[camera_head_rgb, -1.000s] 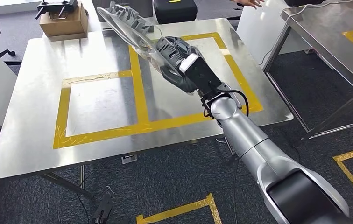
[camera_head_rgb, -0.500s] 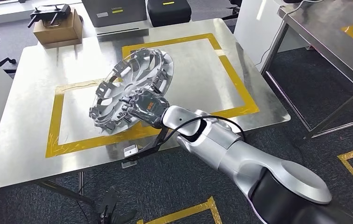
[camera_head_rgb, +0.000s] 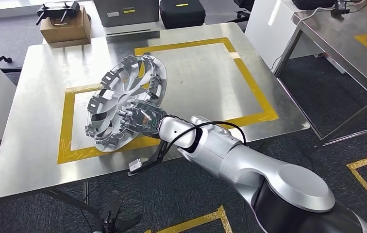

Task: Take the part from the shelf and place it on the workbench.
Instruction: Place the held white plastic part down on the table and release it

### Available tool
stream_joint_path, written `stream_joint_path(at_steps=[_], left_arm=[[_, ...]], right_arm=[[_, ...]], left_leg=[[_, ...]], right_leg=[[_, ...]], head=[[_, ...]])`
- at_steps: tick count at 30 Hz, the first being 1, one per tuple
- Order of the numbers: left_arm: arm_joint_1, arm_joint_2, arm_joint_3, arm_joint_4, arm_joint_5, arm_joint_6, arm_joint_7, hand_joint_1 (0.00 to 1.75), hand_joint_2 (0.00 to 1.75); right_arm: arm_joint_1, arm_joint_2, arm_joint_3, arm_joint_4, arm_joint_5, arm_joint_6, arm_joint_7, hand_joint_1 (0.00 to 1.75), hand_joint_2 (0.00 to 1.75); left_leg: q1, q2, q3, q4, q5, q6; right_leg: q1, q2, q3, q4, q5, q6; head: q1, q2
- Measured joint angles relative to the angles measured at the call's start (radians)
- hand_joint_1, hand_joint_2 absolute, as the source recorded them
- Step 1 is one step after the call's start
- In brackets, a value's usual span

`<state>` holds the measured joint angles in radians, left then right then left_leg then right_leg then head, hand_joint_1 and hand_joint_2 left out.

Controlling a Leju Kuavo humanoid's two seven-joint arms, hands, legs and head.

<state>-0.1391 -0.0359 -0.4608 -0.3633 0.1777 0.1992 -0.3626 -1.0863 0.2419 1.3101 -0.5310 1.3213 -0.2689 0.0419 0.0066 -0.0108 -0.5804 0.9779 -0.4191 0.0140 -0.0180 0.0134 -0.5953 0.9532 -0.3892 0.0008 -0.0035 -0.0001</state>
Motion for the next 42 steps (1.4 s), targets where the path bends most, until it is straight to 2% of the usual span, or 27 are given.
stream_joint_path(at_steps=[4, 6, 10, 14, 20, 26, 29, 35, 39, 42], left_arm=[[-0.002, -0.003, 0.0, -0.002, -0.006, -0.023, -0.007, 0.0, 1.75], [-0.002, -0.004, 0.0, -0.003, -0.006, -0.033, -0.011, 0.0, 1.75], [-0.002, -0.005, -0.001, -0.004, 0.005, -0.039, -0.015, 0.0, 1.75], [0.002, -0.006, 0.0, -0.004, 0.016, -0.038, -0.015, 0.0, 1.75], [0.009, -0.005, -0.001, -0.004, 0.02, -0.034, -0.012, 0.0, 1.75], [0.012, -0.006, -0.002, -0.004, -0.005, -0.038, 0.012, 0.0, 1.75], [0.012, -0.006, -0.009, -0.004, -0.016, -0.042, 0.022, 0.0, 1.75], [0.012, -0.006, -0.019, -0.004, -0.027, -0.032, 0.019, 0.0, 1.75], [0.012, -0.006, -0.024, -0.004, -0.031, -0.016, 0.016, 0.0, 1.75], [0.011, -0.006, -0.03, -0.004, -0.03, -0.005, 0.011, 0.0, 1.75]], right_arm=[[0.033, 0.014, 0.002, 0.032, -0.075, 0.139, -0.09, 1.75, 1.75], [0.056, 0.022, -0.009, 0.047, -0.131, 0.217, -0.102, 1.75, 1.75], [0.083, 0.036, -0.057, 0.08, -0.234, 0.311, -0.061, 1.75, 1.75], [0.09, 0.042, -0.143, 0.116, -0.338, 0.346, 0.038, 1.75, 1.75], [0.083, 0.027, -0.28, 0.166, -0.428, 0.298, 0.239, 1.75, 1.75], [0.082, -0.023, -0.407, 0.195, -0.493, 0.136, 0.36, 1.75, 1.75], [0.082, -0.05, -0.454, 0.209, -0.498, 0.102, 0.392, 1.75, 1.75], [0.083, -0.087, -0.498, 0.228, -0.484, 0.08, 0.402, 1.75, 1.75], [0.084, -0.094, -0.512, 0.233, -0.482, 0.072, 0.381, 0.0, 0.0], [0.089, -0.098, -0.517, 0.235, -0.476, 0.051, 0.337, 0.0, 0.0]], left_leg=[[-0.006, -0.002, 0.0, 0.001, 0.0, 0.005], [-0.007, -0.002, 0.0, 0.001, 0.0, 0.006], [-0.007, -0.002, 0.0, 0.001, 0.0, 0.006], [-0.005, -0.002, 0.0, 0.001, 0.0, 0.006], [-0.003, -0.002, 0.0, 0.001, 0.001, 0.007], [-0.003, -0.002, 0.0, 0.001, 0.002, 0.007], [-0.003, -0.002, 0.0, 0.001, 0.002, 0.007], [-0.003, -0.001, -0.001, 0.001, 0.002, 0.007], [-0.003, -0.001, -0.001, 0.001, 0.002, 0.007], [-0.003, -0.001, -0.001, 0.001, 0.002, 0.007]], right_leg=[[-0.004, -0.002, 0.0, -0.001, 0.003, 0.005], [-0.005, -0.002, 0.0, -0.001, 0.004, 0.009], [-0.006, -0.002, -0.001, -0.002, 0.004, 0.027], [-0.004, -0.002, -0.002, -0.001, 0.003, 0.028], [-0.001, -0.002, -0.003, 0.002, 0.003, 0.028], [-0.001, -0.002, -0.003, 0.003, 0.003, 0.028], [-0.001, -0.002, -0.003, 0.003, 0.004, 0.028], [-0.001, -0.002, -0.004, 0.003, 0.004, 0.028], [0.0, -0.002, -0.004, 0.003, 0.004, 0.028], [0.0, -0.002, -0.004, 0.003, 0.004, 0.028]], head=[[0.0, 0.0], [0.0, 0.0], [0.0, 0.0], [0.0, 0.0], [-0.001, 0.0], [-0.001, 0.0], [-0.001, 0.0], [-0.001, 0.0], [-0.001, 0.0], [-0.001, 0.0]])
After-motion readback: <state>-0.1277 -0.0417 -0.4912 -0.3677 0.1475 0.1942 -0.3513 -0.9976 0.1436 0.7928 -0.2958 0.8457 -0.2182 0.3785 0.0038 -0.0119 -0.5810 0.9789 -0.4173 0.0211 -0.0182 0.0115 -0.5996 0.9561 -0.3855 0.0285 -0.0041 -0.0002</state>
